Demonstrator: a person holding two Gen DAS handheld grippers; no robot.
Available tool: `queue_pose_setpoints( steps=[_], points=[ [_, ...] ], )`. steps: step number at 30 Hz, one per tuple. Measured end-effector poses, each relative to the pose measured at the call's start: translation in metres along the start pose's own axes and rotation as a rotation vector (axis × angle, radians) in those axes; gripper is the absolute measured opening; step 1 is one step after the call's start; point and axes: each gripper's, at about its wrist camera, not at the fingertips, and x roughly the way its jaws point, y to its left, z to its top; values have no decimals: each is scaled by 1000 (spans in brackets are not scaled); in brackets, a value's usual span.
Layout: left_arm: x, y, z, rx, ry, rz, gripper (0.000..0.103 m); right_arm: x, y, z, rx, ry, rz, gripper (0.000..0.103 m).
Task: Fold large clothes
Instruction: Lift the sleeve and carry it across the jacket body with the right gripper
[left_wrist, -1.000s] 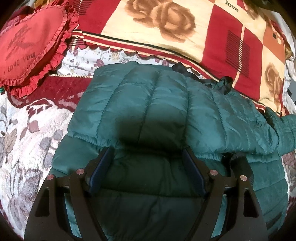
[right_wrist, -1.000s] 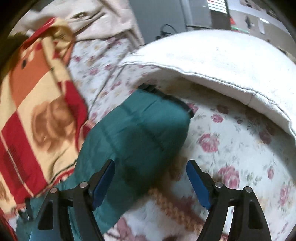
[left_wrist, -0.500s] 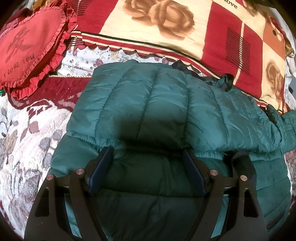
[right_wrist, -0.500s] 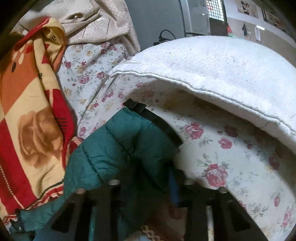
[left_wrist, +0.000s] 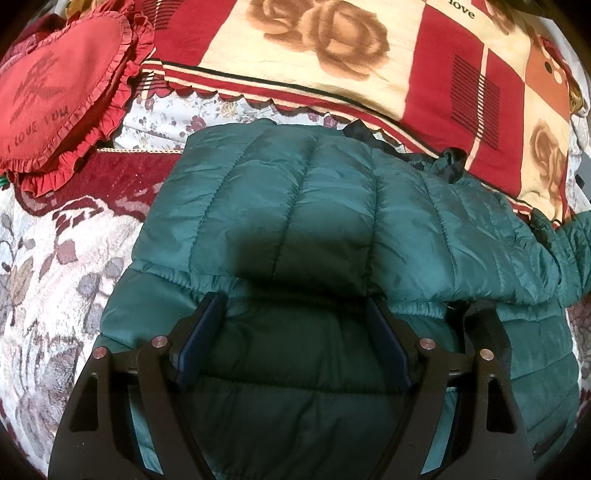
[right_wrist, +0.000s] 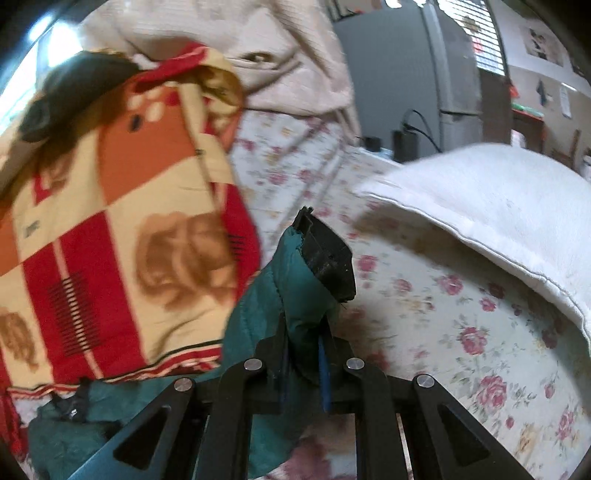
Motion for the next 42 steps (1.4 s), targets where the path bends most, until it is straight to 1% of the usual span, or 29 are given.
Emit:
queue_pose_setpoints(
  steps=[4, 7, 11, 14, 16, 22, 26, 34, 42],
  points=[
    [-1, 0, 0, 0, -3, 1, 80, -18, 28, -1, -44, 3, 67, 11],
    [-7, -2, 1, 13, -6, 15, 79, -31, 47, -3, -65, 5, 114, 10],
    [-27, 0, 1, 27, -48, 42, 79, -44, 70, -4, -87, 20, 172, 10],
    [-42, 0, 1, 50, -72, 34, 79, -52, 89, -5, -122, 23, 201, 10],
    [-49, 3, 1, 51, -74, 26, 79, -56, 101, -7, -136, 33, 229, 10],
    [-62, 19, 1, 5, -73, -4, 79, -67, 142, -19, -197, 57, 291, 10],
    [-68, 27, -1, -6, -76, -4, 79, -71, 171, -31, -229, 86, 336, 10],
    [-76, 47, -4, -40, -80, -13, 79, -79, 241, -59, -341, 132, 412, 9],
    [-87, 66, -3, -76, -94, -27, 79, -87, 291, -79, -393, 161, 477, 9]
  ],
)
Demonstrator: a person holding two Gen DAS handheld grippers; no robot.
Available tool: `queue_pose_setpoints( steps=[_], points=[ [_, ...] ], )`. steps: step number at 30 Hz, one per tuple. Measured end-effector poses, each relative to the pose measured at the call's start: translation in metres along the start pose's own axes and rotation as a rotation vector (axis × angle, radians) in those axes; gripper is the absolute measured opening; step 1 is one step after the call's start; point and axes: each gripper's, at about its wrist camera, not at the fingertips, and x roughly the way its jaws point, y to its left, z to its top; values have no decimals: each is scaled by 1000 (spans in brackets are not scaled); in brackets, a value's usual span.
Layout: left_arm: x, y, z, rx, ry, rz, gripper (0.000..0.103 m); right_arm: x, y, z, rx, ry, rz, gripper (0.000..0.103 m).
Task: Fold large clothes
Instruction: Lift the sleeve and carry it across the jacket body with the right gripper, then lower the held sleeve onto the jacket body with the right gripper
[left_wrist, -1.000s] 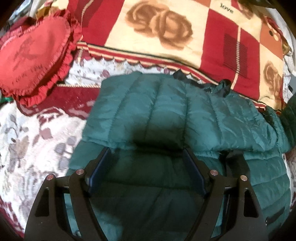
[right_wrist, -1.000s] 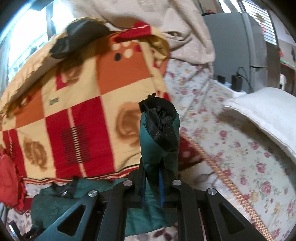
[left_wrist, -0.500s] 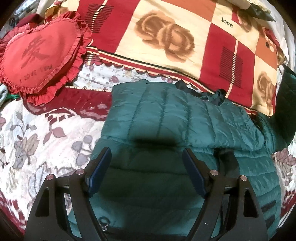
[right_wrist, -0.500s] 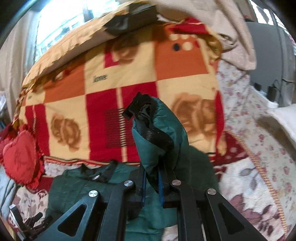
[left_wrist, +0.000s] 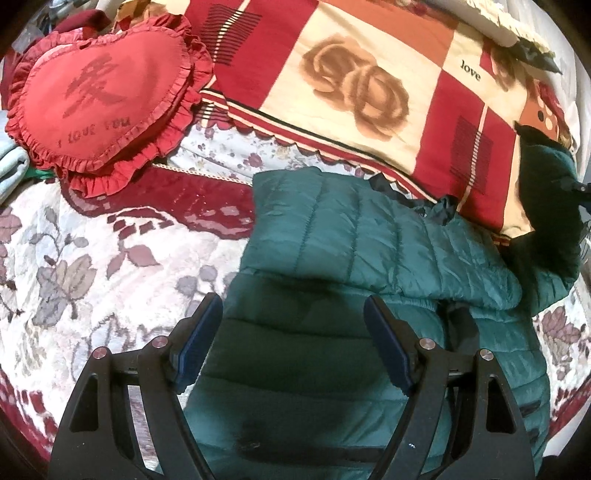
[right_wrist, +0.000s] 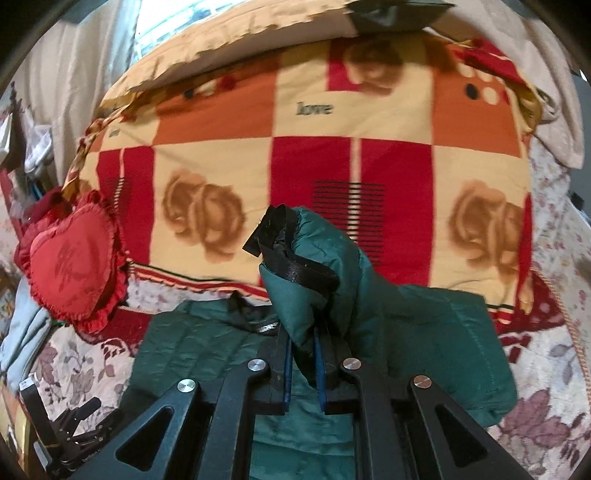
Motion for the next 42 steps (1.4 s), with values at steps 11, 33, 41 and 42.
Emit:
queue_pose_setpoints(
  steps=[11, 33, 41, 42],
  points=[
    [-5, 21, 0, -18, -3, 25, 79, 25, 57, -2, -40, 35, 72, 9],
    [6, 49, 2, -94, 24, 27, 79, 141, 174, -66, -115, 299, 251, 10],
    [8, 50, 10, -127, 28, -18, 79, 109, 139, -63, -42, 284, 323, 71],
    [7, 49, 15, -142, 23, -33, 79, 94, 125, -60, -33, 257, 314, 71]
  ],
)
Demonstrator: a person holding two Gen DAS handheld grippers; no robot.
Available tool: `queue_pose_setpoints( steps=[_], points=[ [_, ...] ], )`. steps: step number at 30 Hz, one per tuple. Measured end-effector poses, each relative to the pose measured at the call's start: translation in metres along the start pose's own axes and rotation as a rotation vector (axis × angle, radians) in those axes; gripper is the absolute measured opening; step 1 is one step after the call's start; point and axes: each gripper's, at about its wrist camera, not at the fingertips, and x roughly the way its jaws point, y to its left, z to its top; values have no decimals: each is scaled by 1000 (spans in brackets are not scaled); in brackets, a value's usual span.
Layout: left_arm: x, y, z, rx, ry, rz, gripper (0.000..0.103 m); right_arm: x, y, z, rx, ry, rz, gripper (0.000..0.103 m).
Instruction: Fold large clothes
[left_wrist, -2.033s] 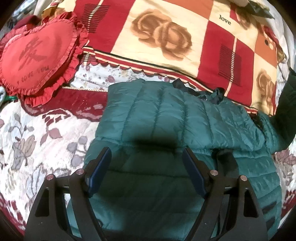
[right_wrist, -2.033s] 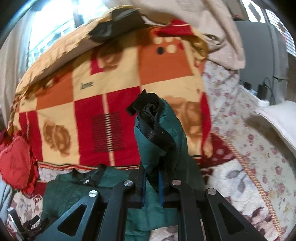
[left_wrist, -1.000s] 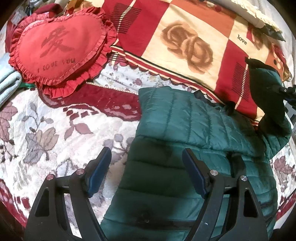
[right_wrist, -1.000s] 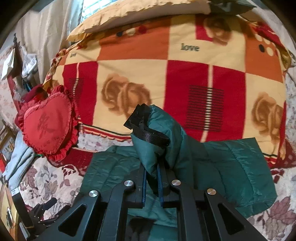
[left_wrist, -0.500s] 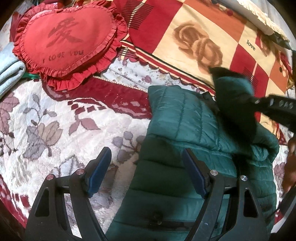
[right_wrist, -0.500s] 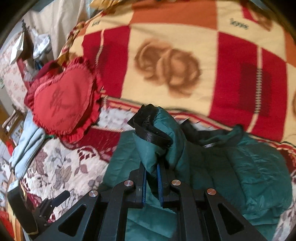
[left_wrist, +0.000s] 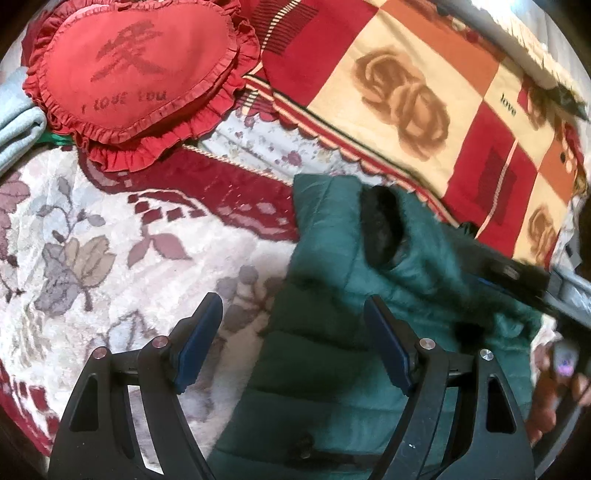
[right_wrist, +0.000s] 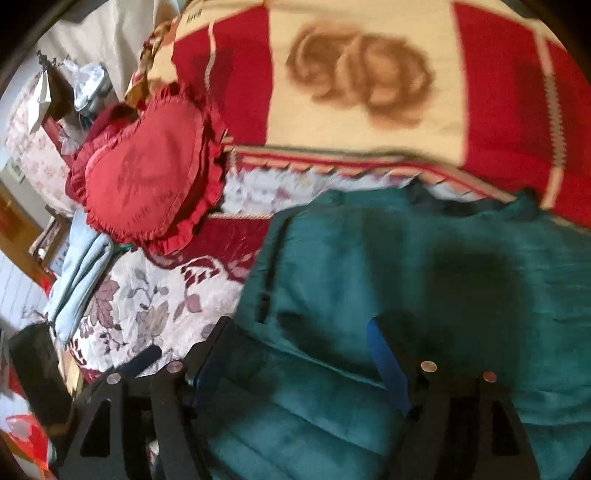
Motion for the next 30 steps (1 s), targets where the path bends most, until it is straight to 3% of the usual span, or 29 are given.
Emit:
queue_pose_setpoints(
  steps=[5, 9, 13, 14, 15, 16, 17, 21, 24, 27, 30],
  points=[
    [11, -22, 20, -17, 15, -25, 79, -60, -47, -16, 102, -57, 9, 71],
    [37, -53, 29, 51, 53, 35, 79, -89, -86, -31, 170, -53, -25, 71],
    [64, -89, 28, 159, 89, 80, 79, -124, -121, -40, 198, -110, -96, 71],
    [68, -98, 28, 186, 87, 68, 71, -130, -131, -41, 216, -120, -109, 71],
    [69, -102, 27, 202, 76, 60, 38, -134, -136, -41, 230, -123, -114, 71],
    [70, -108, 29, 216, 69, 63, 21, -137, -144, -41, 248, -126, -118, 71],
    [69, -112, 31, 223, 68, 71, 12, -139, -149, -39, 254, -131, -128, 71],
    [53, -112, 45, 245, -2, 60, 9, -132, -140, -27, 173, -139, -211, 58],
    [42, -93, 57, 224, -47, 78, 7, -113, -130, -17, 118, -127, -235, 58],
    [51, -68, 61, 186, -37, 152, 1, -86, -127, -10, 134, -107, -220, 58],
    [71, -38, 57, 127, 36, 166, 1, -54, -133, -11, 173, -65, -219, 58]
  ],
)
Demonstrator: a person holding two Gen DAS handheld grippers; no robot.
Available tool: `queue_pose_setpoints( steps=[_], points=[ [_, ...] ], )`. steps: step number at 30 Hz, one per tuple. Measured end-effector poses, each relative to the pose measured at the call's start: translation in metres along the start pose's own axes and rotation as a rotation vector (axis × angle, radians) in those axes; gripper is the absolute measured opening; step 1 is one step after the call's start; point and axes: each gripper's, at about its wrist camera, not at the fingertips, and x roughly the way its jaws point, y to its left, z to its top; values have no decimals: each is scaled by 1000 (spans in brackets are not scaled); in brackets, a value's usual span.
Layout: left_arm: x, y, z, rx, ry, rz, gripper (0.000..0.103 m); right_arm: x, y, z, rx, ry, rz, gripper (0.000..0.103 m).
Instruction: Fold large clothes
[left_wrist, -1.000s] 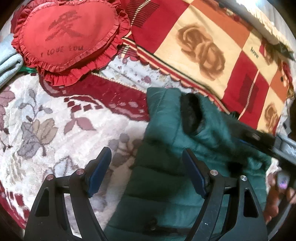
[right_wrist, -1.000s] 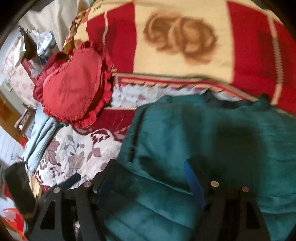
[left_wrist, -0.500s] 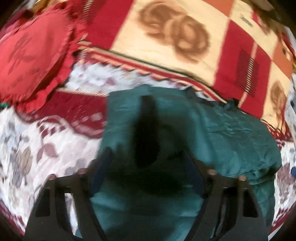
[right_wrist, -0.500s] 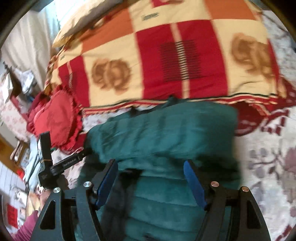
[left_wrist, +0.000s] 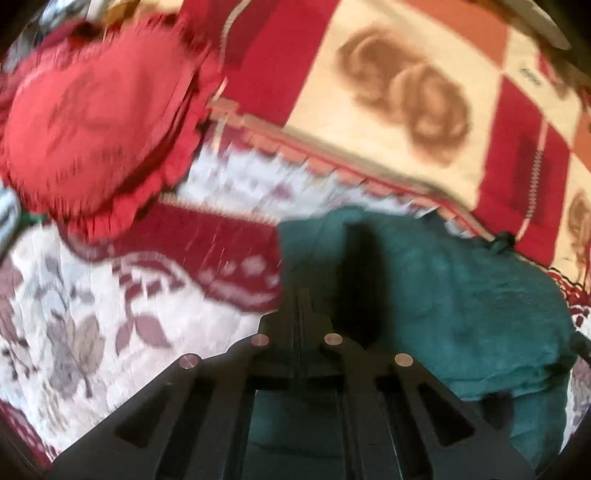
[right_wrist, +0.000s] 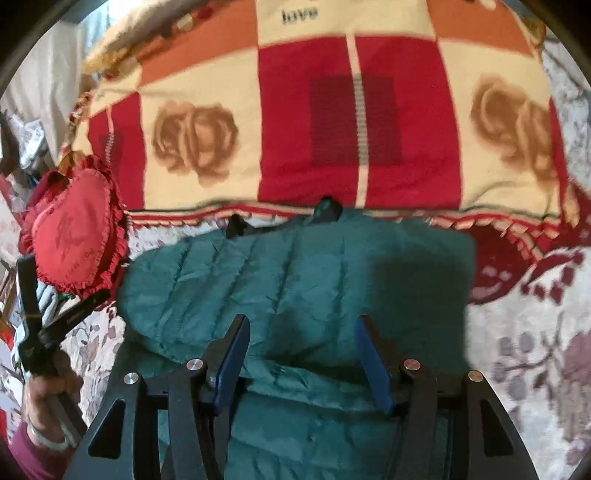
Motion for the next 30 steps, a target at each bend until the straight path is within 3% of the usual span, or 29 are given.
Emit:
queue_pose_setpoints(
  steps=[5, 9, 13, 14, 17, 20, 22, 26, 30],
  points=[
    [1, 12, -11, -50, 52, -90, 1, 25, 2, -12, 11, 34, -15, 58],
    [-10, 5, -12, -54, 89, -170, 2, 10, -1, -14, 32, 23, 16, 58],
    [-16, 2, -10, -151, 118, -271, 2, -11, 0, -15, 22, -1, 35, 58],
    [-15, 1, -9, -171, 127, -277, 7, -18, -1, -16, 18, -6, 33, 58],
    [-18, 3, -7, -246, 135, -341, 50, -31, -6, -18, 20, -7, 46, 58],
    [-30, 13, -5, -322, 73, -337, 56, -39, -10, -22, 22, 0, 52, 59],
    [-32, 15, -4, -349, 63, -344, 70, -41, -13, -23, 26, 6, 57, 59],
    [-17, -2, -3, -273, 120, -317, 71, -46, -17, -24, 46, -3, 64, 59],
    [9, -31, -11, -170, 216, -232, 71, -49, -21, -22, 62, -12, 58, 59]
  ],
)
